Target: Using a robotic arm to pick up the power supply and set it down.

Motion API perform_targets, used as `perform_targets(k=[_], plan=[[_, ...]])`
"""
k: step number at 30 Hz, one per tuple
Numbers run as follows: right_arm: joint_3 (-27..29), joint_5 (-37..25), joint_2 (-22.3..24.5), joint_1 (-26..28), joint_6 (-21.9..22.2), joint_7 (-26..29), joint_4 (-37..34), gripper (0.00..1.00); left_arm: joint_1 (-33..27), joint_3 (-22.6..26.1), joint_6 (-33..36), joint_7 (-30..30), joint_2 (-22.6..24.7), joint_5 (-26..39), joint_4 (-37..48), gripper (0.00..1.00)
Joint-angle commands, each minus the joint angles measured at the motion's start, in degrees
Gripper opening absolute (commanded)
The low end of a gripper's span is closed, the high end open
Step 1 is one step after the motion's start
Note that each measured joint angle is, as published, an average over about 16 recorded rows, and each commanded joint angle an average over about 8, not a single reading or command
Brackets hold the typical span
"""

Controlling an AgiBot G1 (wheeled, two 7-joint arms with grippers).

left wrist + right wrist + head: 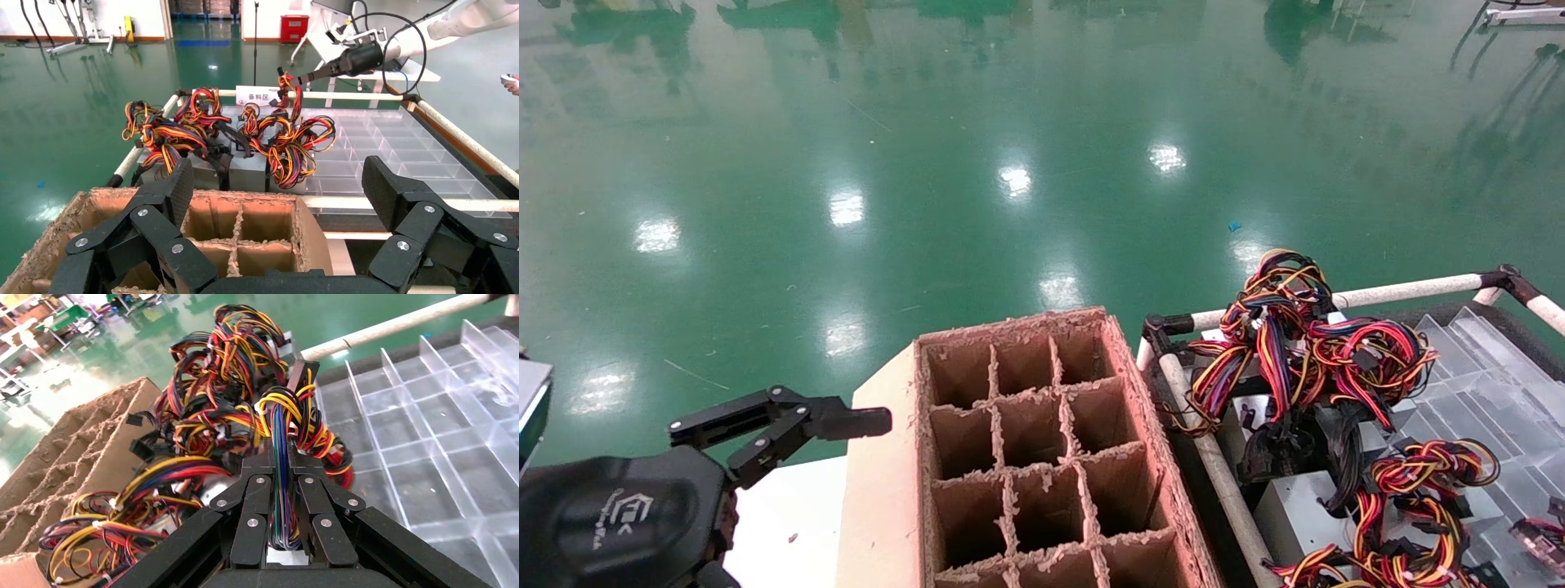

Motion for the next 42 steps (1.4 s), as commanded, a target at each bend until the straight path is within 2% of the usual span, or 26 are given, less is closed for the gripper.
perform_targets(k=[1, 4, 5, 12, 13, 42], plan=[[0.8, 1.4, 0.1, -2.2, 0.0, -0.2, -0.1, 0.00, 0.0, 0.0, 0.0, 0.0, 0.0, 0.0, 0.0, 1.00], [1.1, 2.0, 0.3, -3.9, 0.2, -0.3, 0.2, 0.00, 0.0, 0.0, 0.0, 0.0, 0.0, 0.0, 0.0, 1.00], [1.2, 2.0, 0.4, -4.2, 0.3, -0.4, 0.3, 0.04, 0.0, 0.0, 0.0, 0.0, 0.0, 0.0, 0.0, 1.00], [1.2, 1.7, 0.4, -5.0, 0.7, -0.7, 0.9, 0.91, 0.0, 0.0, 0.0, 0.0, 0.0, 0.0, 0.0, 1.00], [1.2, 1.7, 0.4, -5.1, 0.7, -0.7, 0.9, 1.00, 0.0, 0.0, 0.0, 0.0, 0.0, 0.0, 0.0, 1.00], [1.1, 1.3, 0.7, -4.5, 1.0, -0.9, 1.9, 1.00, 0.0, 0.0, 0.0, 0.0, 0.0, 0.0, 0.0, 1.00]])
